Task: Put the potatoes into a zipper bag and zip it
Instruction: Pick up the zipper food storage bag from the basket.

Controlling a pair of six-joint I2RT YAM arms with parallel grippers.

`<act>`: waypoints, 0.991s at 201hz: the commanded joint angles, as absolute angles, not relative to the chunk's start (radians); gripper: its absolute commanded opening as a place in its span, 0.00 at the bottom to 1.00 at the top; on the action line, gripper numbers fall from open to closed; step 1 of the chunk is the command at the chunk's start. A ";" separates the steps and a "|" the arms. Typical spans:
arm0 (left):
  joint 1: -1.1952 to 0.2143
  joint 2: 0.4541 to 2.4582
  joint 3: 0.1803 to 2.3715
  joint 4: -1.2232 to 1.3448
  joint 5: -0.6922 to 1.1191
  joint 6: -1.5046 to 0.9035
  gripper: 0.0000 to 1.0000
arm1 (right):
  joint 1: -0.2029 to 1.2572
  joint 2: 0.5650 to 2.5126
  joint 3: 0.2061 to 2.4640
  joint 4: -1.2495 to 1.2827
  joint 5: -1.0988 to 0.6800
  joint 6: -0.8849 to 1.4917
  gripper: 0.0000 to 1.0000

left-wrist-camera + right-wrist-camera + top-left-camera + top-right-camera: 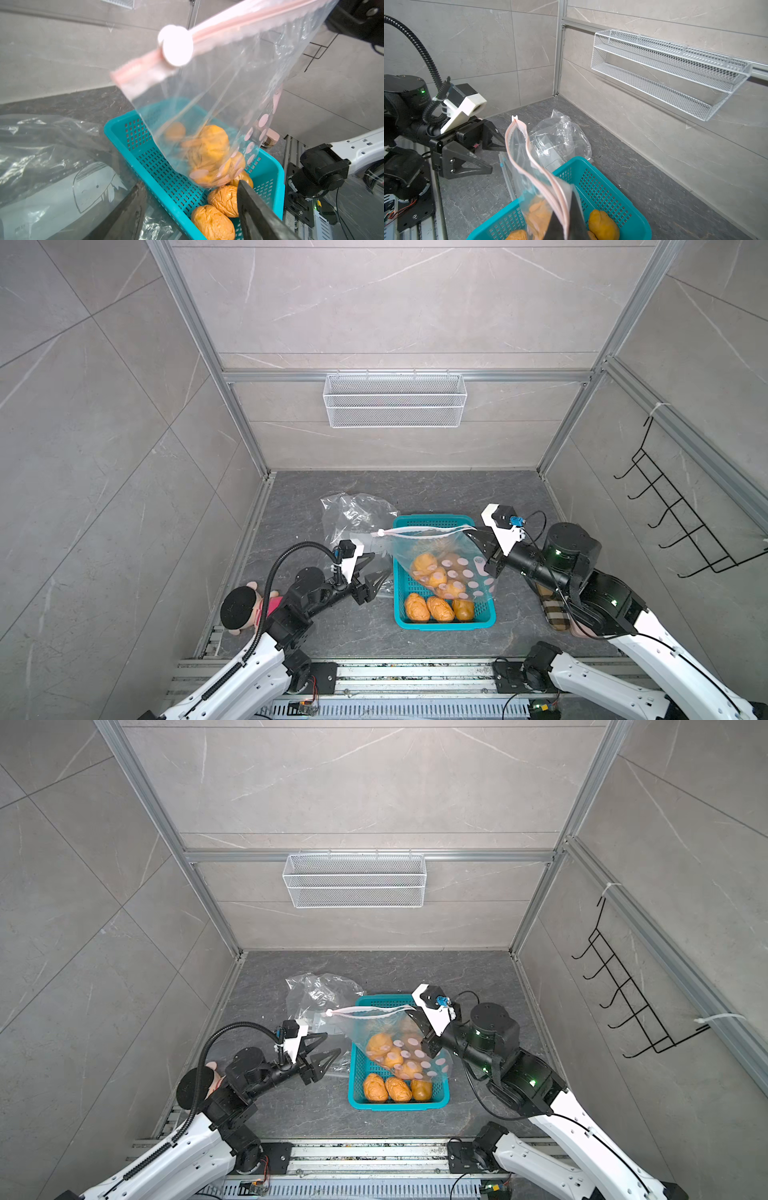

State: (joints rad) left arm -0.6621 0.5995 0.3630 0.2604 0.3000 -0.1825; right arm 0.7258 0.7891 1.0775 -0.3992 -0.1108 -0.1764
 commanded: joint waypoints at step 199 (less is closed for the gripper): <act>-0.660 0.489 0.391 0.311 0.457 0.035 0.25 | 0.724 0.721 1.071 -0.530 -0.204 -0.207 0.00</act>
